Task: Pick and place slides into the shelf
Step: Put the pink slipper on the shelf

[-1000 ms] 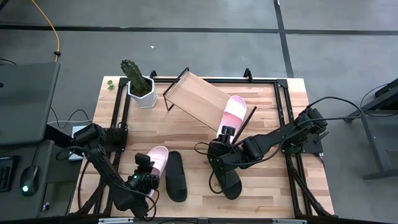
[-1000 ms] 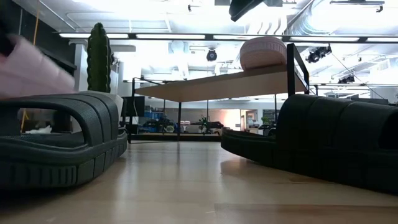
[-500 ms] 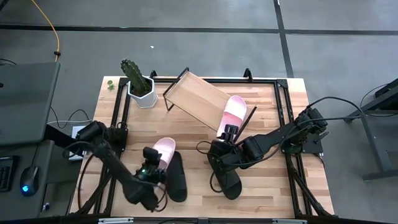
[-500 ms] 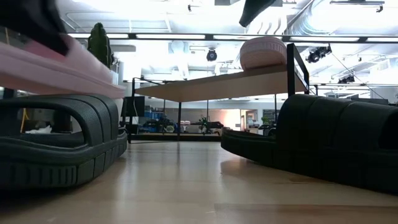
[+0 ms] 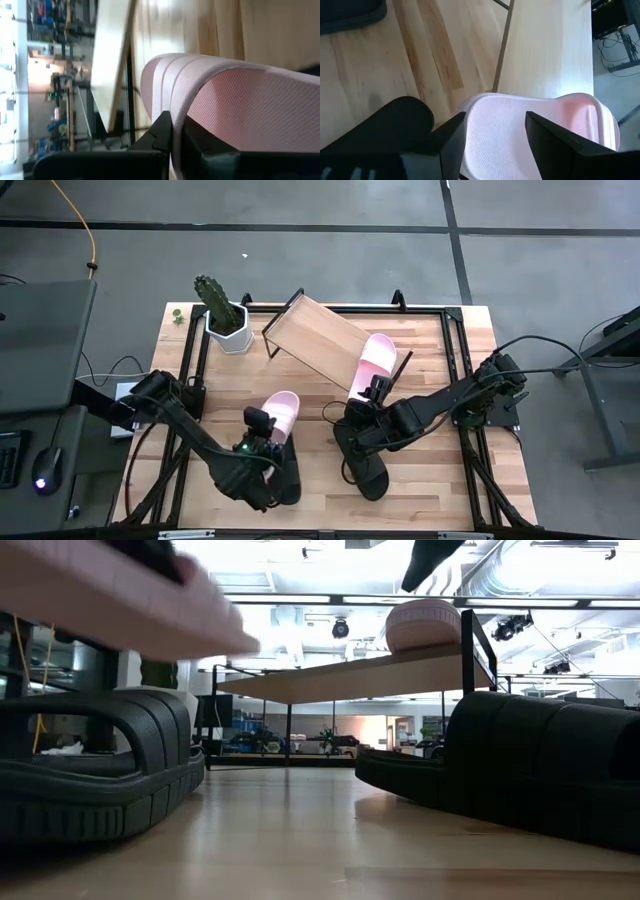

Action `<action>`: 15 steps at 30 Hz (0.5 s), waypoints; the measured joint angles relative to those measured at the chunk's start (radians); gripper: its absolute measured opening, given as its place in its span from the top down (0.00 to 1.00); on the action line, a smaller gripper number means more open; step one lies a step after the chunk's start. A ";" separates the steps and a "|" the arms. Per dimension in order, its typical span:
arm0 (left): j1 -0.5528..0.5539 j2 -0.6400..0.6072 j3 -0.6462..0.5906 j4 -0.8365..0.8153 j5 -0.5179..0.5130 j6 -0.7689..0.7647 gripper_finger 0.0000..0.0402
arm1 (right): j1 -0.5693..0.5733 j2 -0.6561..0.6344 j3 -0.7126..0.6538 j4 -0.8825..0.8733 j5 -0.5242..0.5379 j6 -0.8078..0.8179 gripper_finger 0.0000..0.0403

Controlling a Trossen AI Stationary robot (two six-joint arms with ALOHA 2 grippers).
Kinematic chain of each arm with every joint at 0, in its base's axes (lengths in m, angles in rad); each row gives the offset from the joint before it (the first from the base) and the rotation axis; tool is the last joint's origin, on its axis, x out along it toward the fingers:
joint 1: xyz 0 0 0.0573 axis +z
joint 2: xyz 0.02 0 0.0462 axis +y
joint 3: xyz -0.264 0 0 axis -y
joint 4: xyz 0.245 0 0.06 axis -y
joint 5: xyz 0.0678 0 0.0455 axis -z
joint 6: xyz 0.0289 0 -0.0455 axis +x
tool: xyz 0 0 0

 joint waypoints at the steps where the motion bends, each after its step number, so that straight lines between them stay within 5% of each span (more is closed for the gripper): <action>1: -0.001 0.000 0.025 0.000 -0.008 0.020 0.99 | 0.000 0.000 0.000 0.000 0.000 0.000 0.52; 15: 0.011 -0.017 0.233 0.000 -0.164 0.267 0.99 | 0.014 0.000 0.000 -0.088 0.048 0.077 0.52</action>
